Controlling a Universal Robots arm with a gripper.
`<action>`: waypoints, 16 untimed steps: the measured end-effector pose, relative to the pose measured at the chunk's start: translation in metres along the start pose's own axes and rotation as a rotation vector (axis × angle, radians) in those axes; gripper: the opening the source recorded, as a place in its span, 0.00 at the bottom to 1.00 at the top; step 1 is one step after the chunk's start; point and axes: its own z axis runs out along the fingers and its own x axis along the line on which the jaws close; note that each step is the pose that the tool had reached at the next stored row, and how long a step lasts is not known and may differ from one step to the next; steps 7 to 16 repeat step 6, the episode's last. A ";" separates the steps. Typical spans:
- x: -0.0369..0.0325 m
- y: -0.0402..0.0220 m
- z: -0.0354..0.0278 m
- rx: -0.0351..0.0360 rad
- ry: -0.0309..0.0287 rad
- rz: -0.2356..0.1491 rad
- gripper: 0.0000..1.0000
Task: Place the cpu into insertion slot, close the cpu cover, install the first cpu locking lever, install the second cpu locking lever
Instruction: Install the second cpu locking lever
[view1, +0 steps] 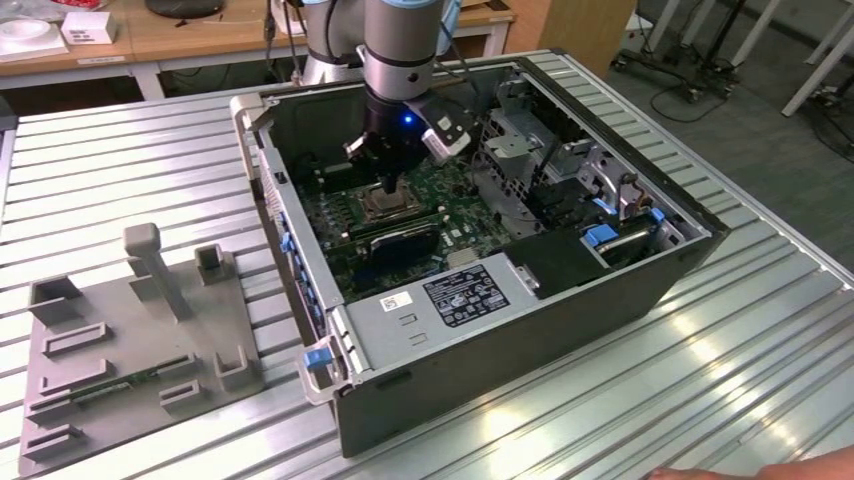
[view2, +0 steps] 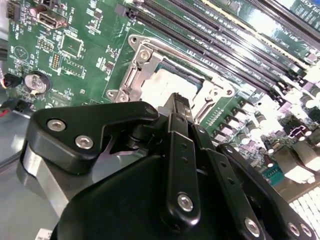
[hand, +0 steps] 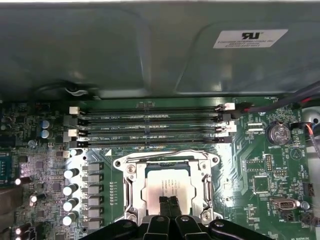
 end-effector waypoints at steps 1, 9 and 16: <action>0.0000 0.0000 -0.0001 -0.0001 0.0000 0.000 0.11; -0.0001 0.0002 -0.0020 0.0000 0.0000 0.000 0.11; -0.0001 0.0002 -0.0020 0.0000 0.0000 0.000 0.11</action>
